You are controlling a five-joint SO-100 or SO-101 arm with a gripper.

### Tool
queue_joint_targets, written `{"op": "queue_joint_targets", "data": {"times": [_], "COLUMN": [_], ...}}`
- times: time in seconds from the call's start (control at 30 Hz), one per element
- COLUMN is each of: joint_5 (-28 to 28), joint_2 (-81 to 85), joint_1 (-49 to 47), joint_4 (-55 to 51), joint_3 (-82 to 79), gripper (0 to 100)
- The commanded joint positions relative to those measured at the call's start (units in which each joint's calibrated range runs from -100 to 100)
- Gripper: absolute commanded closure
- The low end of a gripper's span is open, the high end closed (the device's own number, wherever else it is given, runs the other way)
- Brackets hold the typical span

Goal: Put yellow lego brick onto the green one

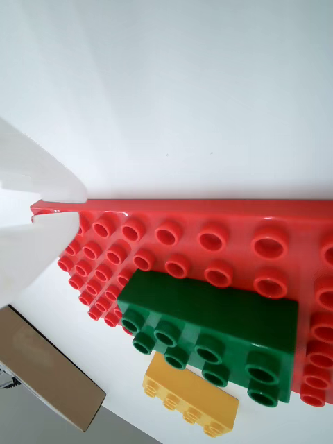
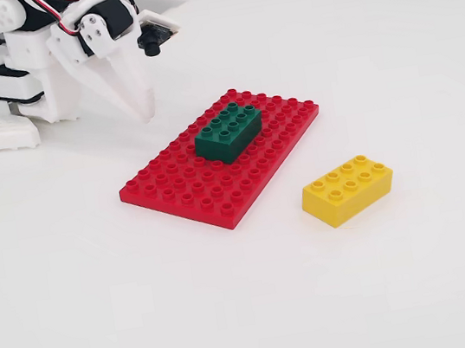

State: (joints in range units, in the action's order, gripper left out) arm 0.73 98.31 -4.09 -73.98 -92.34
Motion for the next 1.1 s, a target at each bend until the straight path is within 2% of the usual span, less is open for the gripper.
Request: {"op": "queue_joint_targets", "data": {"times": [0.0, 0.6, 0.83, 1.07], "joint_5": [-0.05, 0.26, 0.42, 2.40], "joint_2": [-0.32, -0.41, -0.91, -1.24], "joint_1": [0.19, 0.41, 3.35, 8.00], "joint_4": [-0.24, -0.24, -0.84, -1.02], "joint_3": [-0.07, 0.65, 11.31, 20.98], "gripper": [98, 98, 98, 87]}}
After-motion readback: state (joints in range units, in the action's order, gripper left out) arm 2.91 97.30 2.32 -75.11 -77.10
